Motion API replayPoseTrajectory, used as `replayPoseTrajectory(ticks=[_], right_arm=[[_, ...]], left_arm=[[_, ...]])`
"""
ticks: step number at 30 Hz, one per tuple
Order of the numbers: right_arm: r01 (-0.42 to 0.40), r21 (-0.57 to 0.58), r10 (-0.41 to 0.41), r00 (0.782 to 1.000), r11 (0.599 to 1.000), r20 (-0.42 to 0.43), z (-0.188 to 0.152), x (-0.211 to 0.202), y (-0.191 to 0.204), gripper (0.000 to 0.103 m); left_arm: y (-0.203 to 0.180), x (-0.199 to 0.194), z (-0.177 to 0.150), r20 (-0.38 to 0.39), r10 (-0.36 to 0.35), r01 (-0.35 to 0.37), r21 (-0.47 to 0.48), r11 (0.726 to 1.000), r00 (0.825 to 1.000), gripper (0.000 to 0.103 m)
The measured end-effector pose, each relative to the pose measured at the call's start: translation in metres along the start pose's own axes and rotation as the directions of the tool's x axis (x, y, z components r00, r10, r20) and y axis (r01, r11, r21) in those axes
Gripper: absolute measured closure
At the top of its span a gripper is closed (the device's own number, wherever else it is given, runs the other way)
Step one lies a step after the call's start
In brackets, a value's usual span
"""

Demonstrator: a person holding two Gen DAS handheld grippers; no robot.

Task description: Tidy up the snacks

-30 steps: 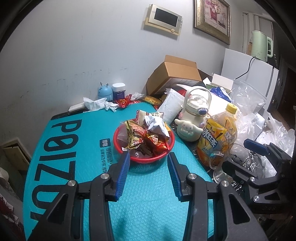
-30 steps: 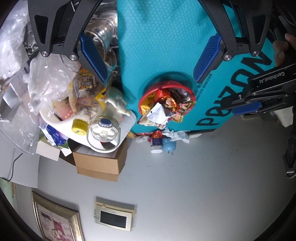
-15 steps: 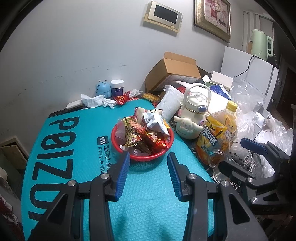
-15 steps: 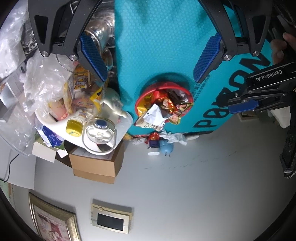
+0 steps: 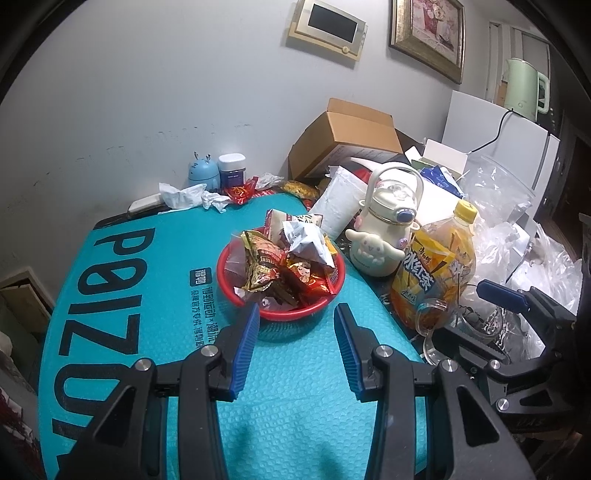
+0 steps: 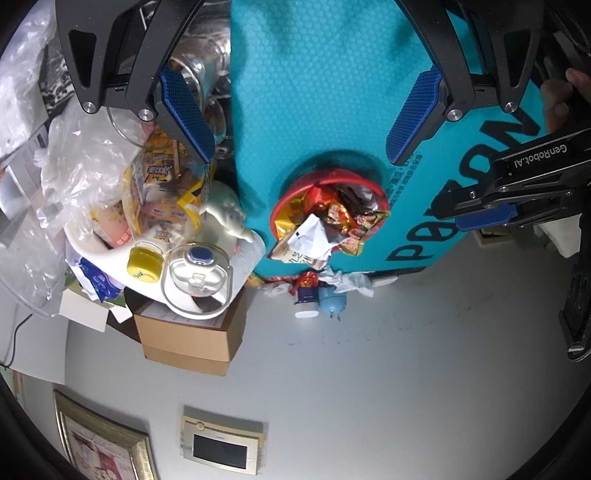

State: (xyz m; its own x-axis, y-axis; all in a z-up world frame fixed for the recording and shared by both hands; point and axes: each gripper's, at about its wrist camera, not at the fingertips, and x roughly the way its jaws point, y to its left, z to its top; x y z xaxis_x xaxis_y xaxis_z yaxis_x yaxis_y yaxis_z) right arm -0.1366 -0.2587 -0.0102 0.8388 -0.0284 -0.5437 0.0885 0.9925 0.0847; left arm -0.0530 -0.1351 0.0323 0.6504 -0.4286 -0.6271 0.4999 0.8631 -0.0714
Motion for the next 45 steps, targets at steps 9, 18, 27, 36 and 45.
replayPoseTrajectory(ticks=[9, 18, 27, 36, 45], right_arm=[[-0.003, -0.001, 0.003, 1.0, 1.0, -0.014, 0.001, 0.005, -0.003, 0.008], [-0.009, 0.004, 0.009, 1.0, 1.0, -0.021, 0.0, 0.007, -0.005, 0.008], [-0.014, 0.004, 0.014, 0.999, 1.0, -0.032, 0.0, 0.012, -0.006, 0.008], [-0.01, 0.001, 0.01, 0.999, 1.0, -0.032, -0.001, 0.011, -0.004, 0.008], [-0.001, 0.002, 0.001, 0.999, 1.0, -0.037, -0.002, 0.011, -0.004, 0.008]], left_arm=[[-0.004, 0.004, 0.002, -0.007, 0.004, -0.004, 0.002, 1.0, 1.0, 0.062], [-0.006, 0.005, 0.002, -0.007, 0.012, -0.012, 0.01, 1.0, 1.0, 0.062], [-0.004, 0.002, 0.002, 0.001, 0.022, -0.022, -0.004, 1.0, 1.0, 0.062], [-0.004, 0.002, 0.002, 0.001, 0.027, -0.027, 0.002, 1.0, 1.0, 0.062], [-0.004, 0.005, 0.0, -0.014, 0.023, -0.023, 0.003, 1.0, 1.0, 0.062]])
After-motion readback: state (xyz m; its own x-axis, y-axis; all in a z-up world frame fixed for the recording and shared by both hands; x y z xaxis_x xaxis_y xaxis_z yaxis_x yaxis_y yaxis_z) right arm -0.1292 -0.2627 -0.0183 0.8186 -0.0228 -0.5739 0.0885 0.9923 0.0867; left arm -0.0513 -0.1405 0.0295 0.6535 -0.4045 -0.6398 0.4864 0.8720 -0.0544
